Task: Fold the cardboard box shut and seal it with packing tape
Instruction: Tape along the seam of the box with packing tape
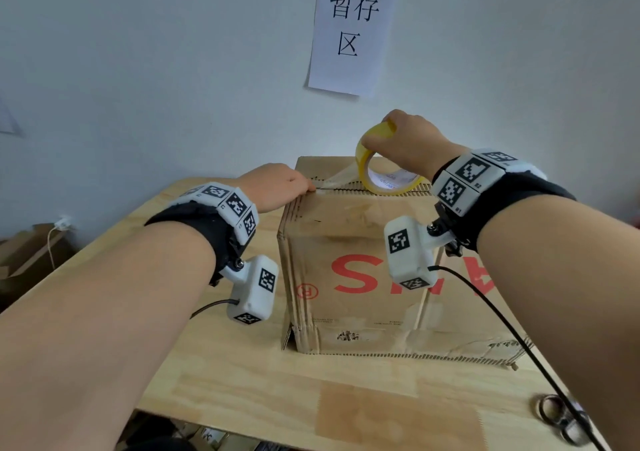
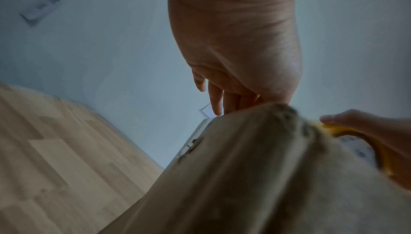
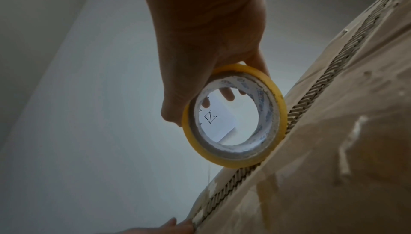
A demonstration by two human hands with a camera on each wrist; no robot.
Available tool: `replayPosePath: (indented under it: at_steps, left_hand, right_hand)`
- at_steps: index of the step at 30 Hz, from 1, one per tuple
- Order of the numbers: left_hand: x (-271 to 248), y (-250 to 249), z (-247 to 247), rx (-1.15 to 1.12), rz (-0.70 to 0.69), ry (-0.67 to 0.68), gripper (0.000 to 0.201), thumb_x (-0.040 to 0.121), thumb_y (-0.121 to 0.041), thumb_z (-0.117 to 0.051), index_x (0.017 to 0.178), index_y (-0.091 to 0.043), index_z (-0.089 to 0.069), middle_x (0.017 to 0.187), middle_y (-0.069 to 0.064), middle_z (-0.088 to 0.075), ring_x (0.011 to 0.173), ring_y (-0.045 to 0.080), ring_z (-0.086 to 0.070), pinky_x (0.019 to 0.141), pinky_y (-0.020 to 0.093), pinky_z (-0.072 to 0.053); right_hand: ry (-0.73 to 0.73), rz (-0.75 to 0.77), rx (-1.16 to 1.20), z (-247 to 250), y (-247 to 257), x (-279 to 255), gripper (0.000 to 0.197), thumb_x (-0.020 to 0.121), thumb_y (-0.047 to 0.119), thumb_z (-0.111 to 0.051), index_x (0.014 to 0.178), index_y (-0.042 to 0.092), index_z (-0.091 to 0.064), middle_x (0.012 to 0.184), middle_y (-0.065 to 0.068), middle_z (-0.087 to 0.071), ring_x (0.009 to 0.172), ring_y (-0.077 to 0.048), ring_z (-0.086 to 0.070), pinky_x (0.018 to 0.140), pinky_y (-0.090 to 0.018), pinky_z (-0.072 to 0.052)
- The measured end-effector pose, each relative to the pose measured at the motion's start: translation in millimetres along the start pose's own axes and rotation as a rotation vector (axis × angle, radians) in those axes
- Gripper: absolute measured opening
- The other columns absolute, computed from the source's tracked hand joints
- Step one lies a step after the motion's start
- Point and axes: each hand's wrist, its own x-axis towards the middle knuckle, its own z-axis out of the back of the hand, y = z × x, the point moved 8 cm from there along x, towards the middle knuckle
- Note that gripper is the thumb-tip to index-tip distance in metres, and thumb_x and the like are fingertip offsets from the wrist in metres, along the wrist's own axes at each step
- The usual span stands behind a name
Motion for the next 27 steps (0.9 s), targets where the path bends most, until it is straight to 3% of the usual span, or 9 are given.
replayPosePath:
  at_steps: [3,7,15,17,20,22,23,25,27]
  left_hand:
    - [6,-6,-8,0.077,0.018,0.046,0.041,0.097,-0.035,-0.028,0.105,-0.015,-0.063,0.132,0.009,-0.056,0.119,0.025,-0.048,0.102,0.037,-0.036]
    - [0,-1,-12,0.056,0.005,0.05,0.044,0.101,-0.037,-0.027,0.13,-0.023,-0.057,0.143,0.003,-0.048,0.129,0.023,-0.042,0.108,0.037,-0.031]
    - [-20,12,9,0.043,0.116,0.063,0.041,0.102,-0.039,-0.03,0.133,-0.024,-0.053,0.147,0.014,-0.039,0.133,0.028,-0.035,0.099,0.028,-0.026]
    - [-20,8,8,0.058,0.127,0.061,0.043,0.102,-0.039,-0.03,0.127,-0.017,-0.057,0.143,0.014,-0.044,0.131,0.029,-0.037,0.097,0.03,-0.028]
    - [-8,-1,-1,0.103,0.106,0.076,0.051,0.099,-0.044,-0.024,0.106,-0.006,-0.059,0.118,0.014,-0.059,0.115,0.033,-0.05,0.095,0.035,-0.035]
    - [-2,-9,-7,0.131,0.092,0.079,0.051,0.101,-0.039,-0.02,0.113,-0.01,-0.06,0.113,0.01,-0.06,0.108,0.029,-0.052,0.099,0.038,-0.036]
    - [2,-12,-12,0.129,0.086,0.085,0.05,0.102,-0.038,-0.019,0.124,-0.012,-0.055,0.126,0.011,-0.056,0.115,0.029,-0.05,0.104,0.038,-0.033]
    - [6,-19,-24,0.143,0.062,0.102,0.053,0.103,-0.04,-0.019,0.147,-0.013,-0.029,0.154,0.01,-0.028,0.138,0.026,-0.031,0.114,0.037,-0.023]
    - [8,-20,-32,0.213,0.072,0.107,0.062,0.101,-0.046,-0.018,0.152,-0.013,-0.008,0.16,0.006,-0.006,0.146,0.022,-0.014,0.118,0.04,-0.014]
  right_hand:
    - [-0.001,0.006,-0.073,-2,4,-2,0.057,0.083,0.055,-0.052,0.13,0.023,-0.045,0.117,-0.007,-0.05,0.101,-0.031,-0.054,0.086,-0.044,-0.049]
    - [0.016,0.023,-0.184,-6,17,-4,0.053,0.084,0.053,-0.053,0.128,0.023,-0.046,0.115,-0.006,-0.045,0.106,-0.032,-0.048,0.085,-0.041,-0.043]
    - [0.046,-0.007,-0.062,0,4,-3,0.051,0.084,0.052,-0.053,0.124,0.022,-0.046,0.111,-0.008,-0.049,0.091,-0.027,-0.055,0.073,-0.037,-0.046]
    - [0.05,-0.01,-0.038,1,2,-4,0.052,0.085,0.052,-0.054,0.126,0.022,-0.045,0.112,-0.008,-0.049,0.089,-0.027,-0.054,0.072,-0.037,-0.046]
    - [0.048,0.002,-0.05,0,6,-6,0.053,0.084,0.053,-0.054,0.126,0.023,-0.046,0.114,-0.009,-0.049,0.096,-0.03,-0.054,0.079,-0.041,-0.049]
    - [0.047,0.01,-0.058,-1,9,-8,0.054,0.083,0.054,-0.055,0.127,0.023,-0.046,0.115,-0.008,-0.048,0.1,-0.031,-0.053,0.084,-0.044,-0.05]
    - [0.048,0.014,-0.053,0,9,-9,0.056,0.083,0.055,-0.055,0.128,0.024,-0.046,0.115,-0.007,-0.047,0.101,-0.031,-0.052,0.086,-0.045,-0.049]
    - [0.053,0.018,-0.023,2,7,-10,0.06,0.082,0.057,-0.058,0.13,0.024,-0.045,0.115,-0.005,-0.047,0.1,-0.027,-0.052,0.086,-0.041,-0.048]
    - [0.05,0.023,0.034,6,3,-11,0.066,0.08,0.06,-0.061,0.134,0.024,-0.043,0.117,0.0,-0.048,0.102,-0.022,-0.05,0.085,-0.036,-0.046]
